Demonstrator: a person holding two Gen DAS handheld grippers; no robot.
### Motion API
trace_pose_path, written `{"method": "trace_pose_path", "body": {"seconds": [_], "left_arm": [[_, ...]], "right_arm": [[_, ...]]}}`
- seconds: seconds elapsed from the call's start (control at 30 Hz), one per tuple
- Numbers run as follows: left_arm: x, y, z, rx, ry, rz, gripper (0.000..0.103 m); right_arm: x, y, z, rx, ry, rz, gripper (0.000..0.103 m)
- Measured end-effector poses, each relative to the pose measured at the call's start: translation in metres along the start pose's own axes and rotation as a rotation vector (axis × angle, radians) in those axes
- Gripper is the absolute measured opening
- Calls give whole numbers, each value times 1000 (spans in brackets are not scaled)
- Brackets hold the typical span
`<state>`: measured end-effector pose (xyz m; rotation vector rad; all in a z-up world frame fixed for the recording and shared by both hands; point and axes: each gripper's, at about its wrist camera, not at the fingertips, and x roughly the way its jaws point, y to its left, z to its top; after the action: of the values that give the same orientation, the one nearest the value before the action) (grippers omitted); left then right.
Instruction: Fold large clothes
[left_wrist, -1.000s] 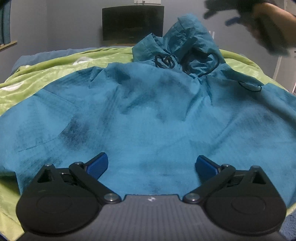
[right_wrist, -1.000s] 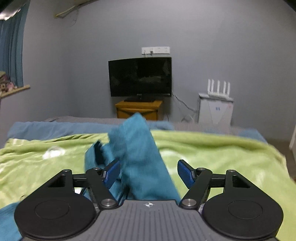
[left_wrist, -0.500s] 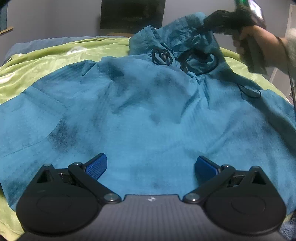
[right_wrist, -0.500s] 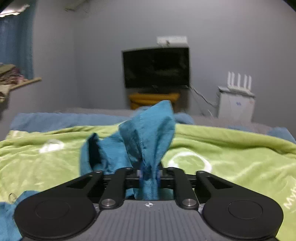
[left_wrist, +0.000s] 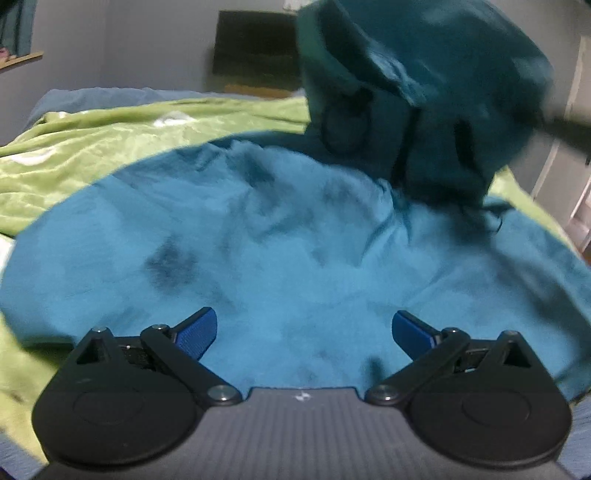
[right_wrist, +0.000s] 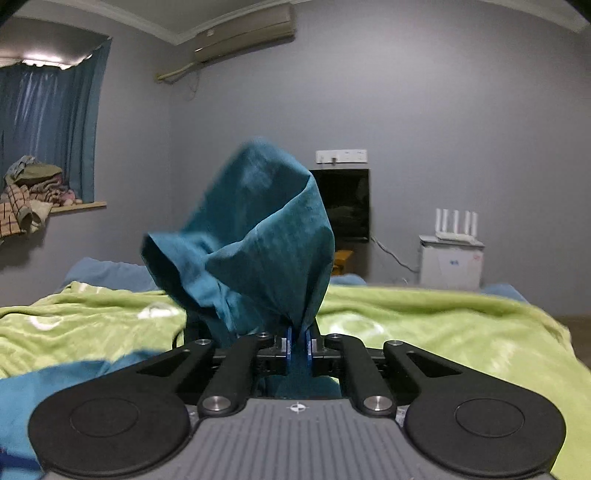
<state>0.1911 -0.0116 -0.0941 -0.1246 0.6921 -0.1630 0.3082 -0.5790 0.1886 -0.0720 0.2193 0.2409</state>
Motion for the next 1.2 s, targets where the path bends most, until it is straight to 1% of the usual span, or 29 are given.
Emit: {"method": "trace_pose_path", "body": {"seconds": [0.1,0.17,0.23,0.27,0.3,0.37,0.4,0.43,0.5,0.57,0.63,0.67,0.7,0.73,0.8,0.87,0.9,0.93,1.0,1.03,1.07,1.13,1.2], "left_arm": [[-20,8,2,-15,-31,22,103],[-29,15,1,-37,-46,33,103],[-35,22,0,-61,-45,45,103],[-38,27,-1,-72,-44,55,103],[-41,31,-2,-85,-46,57,103],[-49,38,-1,-105,-63,43,103],[-54,40,-1,-113,-75,43,103],[-59,42,0,-119,-88,41,103],[-69,43,1,-125,-118,36,103],[-79,40,3,-118,-170,36,103],[-84,36,8,-102,-203,5,103],[-84,33,11,-86,-212,-14,103],[-82,27,17,-54,-216,-27,103],[-80,19,21,-18,-219,-34,103],[-74,4,29,54,-226,-49,103],[-64,-9,33,112,-219,-72,103],[-59,-14,34,134,-214,-80,103],[-55,-19,33,155,-206,-86,103],[-46,-27,31,189,-189,-94,103],[-42,-30,29,198,-182,-101,103],[-36,-33,28,206,-172,-110,103],[-25,-37,26,215,-154,-122,103],[-7,-38,23,228,-126,-126,103]], "right_arm": [[-26,-5,-32,48,56,-32,7],[-31,-5,-51,95,111,-52,7],[-41,-2,-70,109,165,-97,7],[-42,-3,-76,127,214,-134,7],[-45,-6,-79,160,258,-159,12],[-55,-14,-82,228,283,-197,16],[-65,-19,-80,265,273,-217,22],[-74,-23,-78,296,254,-224,31],[-90,-22,-73,329,221,-241,39],[-94,-17,-64,310,219,-232,40],[-90,4,-55,252,225,-198,44],[-88,13,-53,219,225,-177,45],[-84,25,-50,175,220,-155,45],[-76,43,-40,141,216,-142,46],[-68,62,-37,75,205,-117,48],[-57,79,-31,15,206,-106,49],[-48,83,-34,-15,222,-112,49],[-47,87,-33,-28,234,-118,49],[-35,84,-38,-12,268,-133,49],[-30,80,-41,8,288,-146,49],[-35,81,-47,22,298,-160,49],[-26,72,-56,50,321,-175,49],[-21,67,-64,67,349,-189,50]]}}
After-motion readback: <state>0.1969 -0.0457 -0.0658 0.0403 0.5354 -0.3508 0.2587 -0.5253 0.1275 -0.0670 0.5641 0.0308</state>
